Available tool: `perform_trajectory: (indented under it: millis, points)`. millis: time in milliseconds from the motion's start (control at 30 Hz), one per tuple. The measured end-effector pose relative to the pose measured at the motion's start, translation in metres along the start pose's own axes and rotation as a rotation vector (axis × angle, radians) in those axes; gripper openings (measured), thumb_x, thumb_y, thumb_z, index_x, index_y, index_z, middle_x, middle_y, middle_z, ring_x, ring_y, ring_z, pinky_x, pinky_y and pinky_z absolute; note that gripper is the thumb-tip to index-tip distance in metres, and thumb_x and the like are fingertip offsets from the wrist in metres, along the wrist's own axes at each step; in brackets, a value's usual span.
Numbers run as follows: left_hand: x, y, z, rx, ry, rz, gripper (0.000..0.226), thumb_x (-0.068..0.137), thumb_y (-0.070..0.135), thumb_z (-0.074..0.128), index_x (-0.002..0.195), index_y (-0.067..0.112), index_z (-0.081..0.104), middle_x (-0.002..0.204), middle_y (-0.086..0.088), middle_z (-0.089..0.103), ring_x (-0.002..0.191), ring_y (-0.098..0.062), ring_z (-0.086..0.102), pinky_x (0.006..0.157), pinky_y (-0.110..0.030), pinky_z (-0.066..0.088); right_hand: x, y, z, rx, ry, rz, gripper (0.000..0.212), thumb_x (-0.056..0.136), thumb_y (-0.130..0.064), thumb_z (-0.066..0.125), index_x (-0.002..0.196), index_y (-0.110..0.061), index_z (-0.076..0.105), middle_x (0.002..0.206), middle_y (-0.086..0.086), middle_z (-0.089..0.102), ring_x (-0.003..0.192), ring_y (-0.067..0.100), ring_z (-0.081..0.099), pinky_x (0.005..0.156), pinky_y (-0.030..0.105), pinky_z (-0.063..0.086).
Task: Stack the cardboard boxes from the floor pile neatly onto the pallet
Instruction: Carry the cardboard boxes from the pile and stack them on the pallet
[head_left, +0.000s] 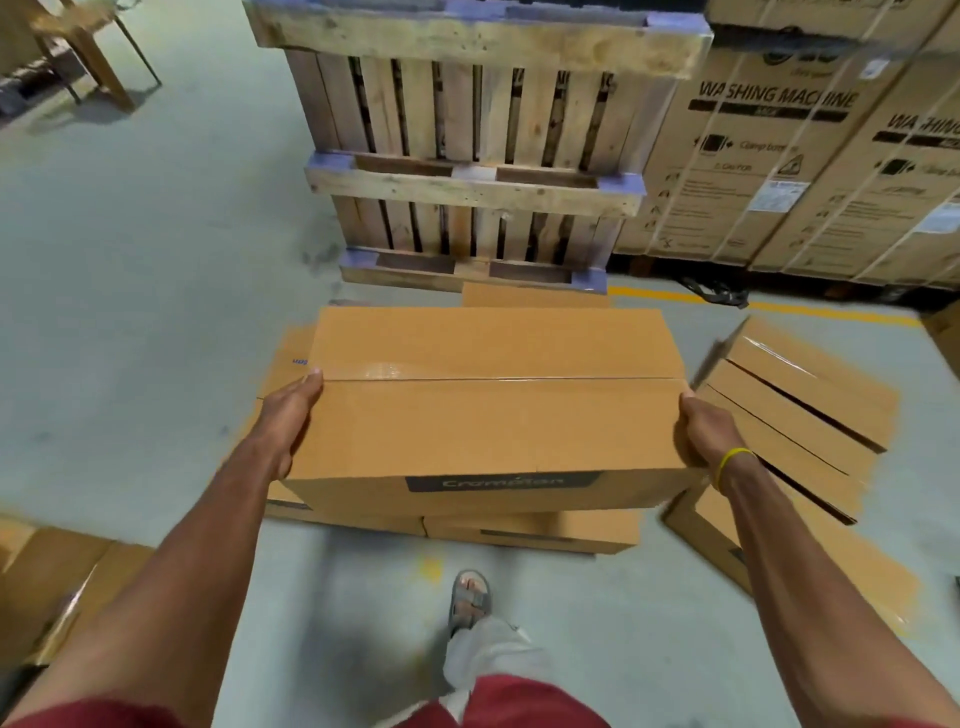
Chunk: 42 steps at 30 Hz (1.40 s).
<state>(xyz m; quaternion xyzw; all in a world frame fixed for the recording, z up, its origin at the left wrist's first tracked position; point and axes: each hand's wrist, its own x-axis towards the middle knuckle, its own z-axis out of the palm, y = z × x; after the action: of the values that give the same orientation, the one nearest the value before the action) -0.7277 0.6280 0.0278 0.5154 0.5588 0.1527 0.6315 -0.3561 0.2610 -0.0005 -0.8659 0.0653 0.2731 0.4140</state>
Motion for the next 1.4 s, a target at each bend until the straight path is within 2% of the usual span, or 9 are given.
perform_trajectory:
  millis: [100, 200, 333, 567, 767, 967, 1067, 1167, 1400]
  points:
    - [0.03, 0.016, -0.021, 0.02, 0.012, -0.006, 0.046, 0.101, 0.052, 0.06, 0.129, 0.016, 0.069, 0.114, -0.012, 0.076, 0.105, -0.032, 0.072, 0.091, -0.044, 0.057, -0.02, -0.035, 0.031, -0.003, 0.01, -0.028, 0.041, 0.096, -0.047, 0.047, 0.101, -0.011, 0.066, 0.117, 0.017, 0.067, 0.101, 0.028, 0.06, 0.097, 0.043, 0.046]
    - [0.058, 0.031, -0.037, 0.025, 0.003, -0.02, 0.05, 0.1, 0.052, 0.062, 0.131, 0.014, 0.069, 0.115, -0.013, 0.076, 0.104, -0.032, 0.072, 0.094, -0.047, 0.056, -0.027, -0.059, 0.056, 0.012, 0.017, -0.027, 0.035, 0.099, -0.042, 0.048, 0.103, -0.012, 0.064, 0.118, 0.014, 0.066, 0.109, 0.029, 0.061, 0.098, 0.04, 0.044]
    - [0.087, 0.045, -0.062, 0.015, -0.009, -0.041, 0.046, 0.101, 0.051, 0.061, 0.128, 0.015, 0.07, 0.107, -0.009, 0.076, 0.096, -0.028, 0.072, 0.082, -0.039, 0.056, -0.029, -0.08, 0.09, 0.036, 0.015, -0.024, 0.052, 0.094, -0.049, 0.05, 0.12, -0.008, 0.067, 0.126, 0.008, 0.064, 0.116, 0.029, 0.06, 0.109, 0.045, 0.043]
    - [0.163, 0.058, -0.142, 0.013, -0.031, -0.084, 0.043, 0.106, 0.042, 0.051, 0.135, 0.015, 0.067, 0.107, -0.008, 0.075, 0.093, -0.026, 0.071, 0.095, -0.045, 0.054, -0.057, -0.121, 0.174, 0.01, 0.089, -0.037, 0.055, 0.095, -0.05, 0.048, 0.12, -0.005, 0.067, 0.131, 0.017, 0.064, 0.12, 0.035, 0.059, 0.107, 0.048, 0.043]
    - [0.219, 0.089, -0.224, 0.043, -0.135, -0.078, 0.036, 0.106, 0.04, 0.052, 0.129, 0.017, 0.07, 0.109, -0.008, 0.076, 0.089, -0.025, 0.071, 0.072, -0.035, 0.055, -0.119, -0.153, 0.258, 0.044, 0.181, -0.061, 0.049, 0.103, -0.034, 0.049, 0.121, 0.009, 0.062, 0.131, 0.024, 0.061, 0.12, 0.035, 0.057, 0.103, 0.04, 0.042]
    - [0.274, 0.131, -0.291, 0.106, -0.224, -0.012, 0.032, 0.101, 0.036, 0.062, 0.126, 0.019, 0.071, 0.113, -0.008, 0.076, 0.095, -0.026, 0.072, 0.08, -0.038, 0.056, -0.174, -0.175, 0.325, 0.113, 0.227, -0.026, 0.046, 0.102, -0.033, 0.051, 0.121, 0.007, 0.064, 0.127, 0.019, 0.063, 0.107, 0.025, 0.055, 0.103, 0.042, 0.043]
    - [0.297, 0.149, -0.304, 0.153, -0.266, 0.016, 0.026, 0.1, 0.033, 0.064, 0.121, 0.021, 0.072, 0.11, -0.009, 0.077, 0.094, -0.028, 0.071, 0.081, -0.04, 0.056, -0.188, -0.185, 0.349, 0.149, 0.259, 0.005, 0.047, 0.101, -0.036, 0.05, 0.125, 0.002, 0.063, 0.129, 0.017, 0.062, 0.117, 0.032, 0.058, 0.106, 0.045, 0.045]
    - [0.315, 0.168, -0.306, 0.169, -0.288, 0.036, 0.028, 0.101, 0.031, 0.063, 0.125, 0.019, 0.07, 0.104, -0.007, 0.075, 0.091, -0.026, 0.07, 0.075, -0.036, 0.053, -0.192, -0.198, 0.366, 0.142, 0.278, 0.02, 0.046, 0.103, -0.034, 0.047, 0.129, 0.0, 0.061, 0.121, 0.011, 0.058, 0.114, 0.029, 0.055, 0.102, 0.04, 0.042]
    - [0.365, 0.194, -0.317, 0.159, -0.276, 0.046, 0.034, 0.1, 0.032, 0.064, 0.132, 0.019, 0.069, 0.112, -0.01, 0.076, 0.094, -0.028, 0.07, 0.076, -0.038, 0.054, -0.162, -0.24, 0.402, 0.142, 0.252, -0.005, 0.044, 0.105, -0.033, 0.045, 0.127, 0.001, 0.062, 0.126, 0.014, 0.058, 0.118, 0.028, 0.054, 0.094, 0.033, 0.037]
